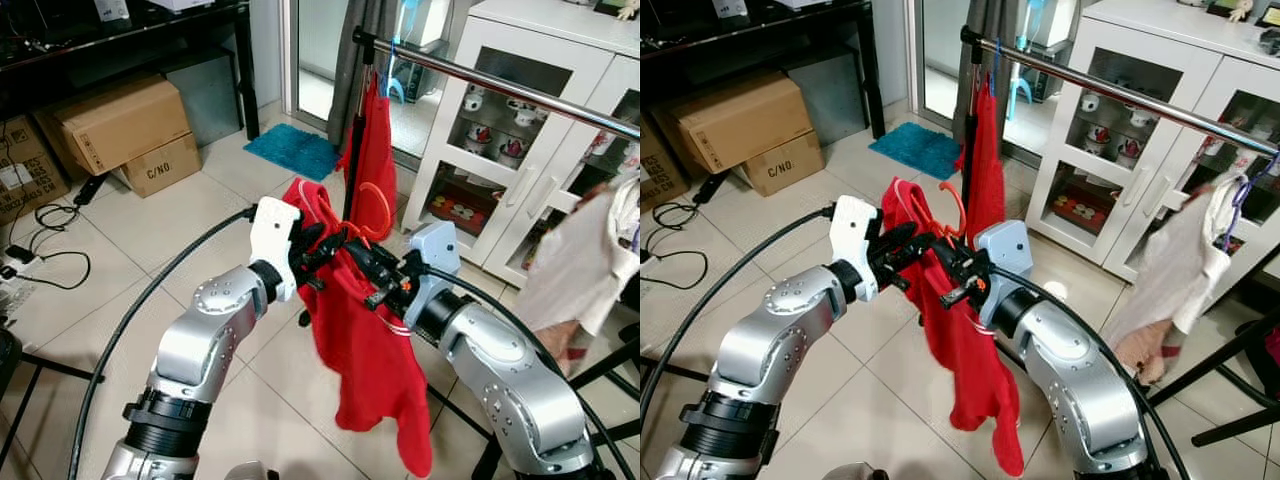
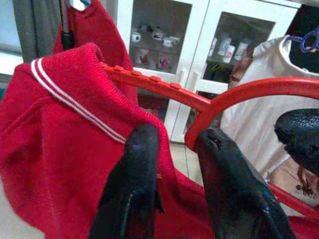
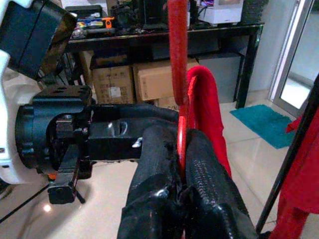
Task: Hang hanger
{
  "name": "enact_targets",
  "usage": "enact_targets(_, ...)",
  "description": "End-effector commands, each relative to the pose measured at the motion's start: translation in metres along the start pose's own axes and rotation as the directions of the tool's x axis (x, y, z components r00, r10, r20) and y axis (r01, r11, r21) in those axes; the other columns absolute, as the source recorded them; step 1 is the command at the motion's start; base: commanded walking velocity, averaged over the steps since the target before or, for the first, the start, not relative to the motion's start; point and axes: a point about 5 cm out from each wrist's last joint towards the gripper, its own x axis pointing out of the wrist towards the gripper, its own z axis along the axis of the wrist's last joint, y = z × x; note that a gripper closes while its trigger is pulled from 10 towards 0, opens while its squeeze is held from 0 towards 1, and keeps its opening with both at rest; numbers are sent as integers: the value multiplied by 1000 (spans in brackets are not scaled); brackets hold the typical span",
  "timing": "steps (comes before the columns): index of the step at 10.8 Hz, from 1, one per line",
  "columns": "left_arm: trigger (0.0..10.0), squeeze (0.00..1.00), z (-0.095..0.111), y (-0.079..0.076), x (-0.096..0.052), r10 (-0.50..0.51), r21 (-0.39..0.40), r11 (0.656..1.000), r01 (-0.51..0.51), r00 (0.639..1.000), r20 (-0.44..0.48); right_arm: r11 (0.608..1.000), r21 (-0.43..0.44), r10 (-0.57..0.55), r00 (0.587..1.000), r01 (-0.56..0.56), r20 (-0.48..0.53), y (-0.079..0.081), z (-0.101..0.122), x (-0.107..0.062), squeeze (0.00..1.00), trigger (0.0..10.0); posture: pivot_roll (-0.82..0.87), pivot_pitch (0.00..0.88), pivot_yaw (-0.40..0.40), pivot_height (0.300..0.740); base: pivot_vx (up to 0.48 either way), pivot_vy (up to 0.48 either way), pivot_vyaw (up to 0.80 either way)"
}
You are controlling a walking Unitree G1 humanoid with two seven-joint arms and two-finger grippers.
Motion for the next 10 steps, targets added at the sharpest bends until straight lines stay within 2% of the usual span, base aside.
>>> enact_targets(1,0,0,-3,35,-12,237,41,971,-235,971,-39,1000,-30,8,996,-6,86,-2,16,-4,0,0,-18,14,-12,740,0,0,0)
enact_targets(2,0,0,-3,35,-13,239,47,970,-237,970,-39,1000,-29,2,996,0,84,-3,15,-4,0,0,-18,14,-12,740,0,0,0)
enact_targets(3,2706,0,-3,36,-15,253,73,966,-249,966,-47,999,-31,-15,997,18,81,-5,15,-4,0,0,-18,14,-12,740,0,0,0)
enact_targets(4,10000,0,-4,38,-16,270,84,961,-265,962,-52,999,-31,-18,997,21,81,-6,15,-4,0,0,-18,11,-9,740,0,0,0)
enact_targets(5,10000,1000,-3,38,-19,267,79,961,-263,963,-43,999,-32,-24,996,27,80,-7,15,-4,0,0,-18,11,-9,740,0,0,0)
enact_targets(8,10000,1000,-4,42,-30,330,102,940,-325,943,-36,999,-33,-36,997,38,74,-8,13,-4,0,0,-17,0,-5,740,0,0,0)
enact_targets(10,10000,1000,-7,37,-32,315,91,946,-311,948,-37,998,-38,-47,997,50,68,-11,12,-4,0,0,-14,0,-7,740,0,0,0)
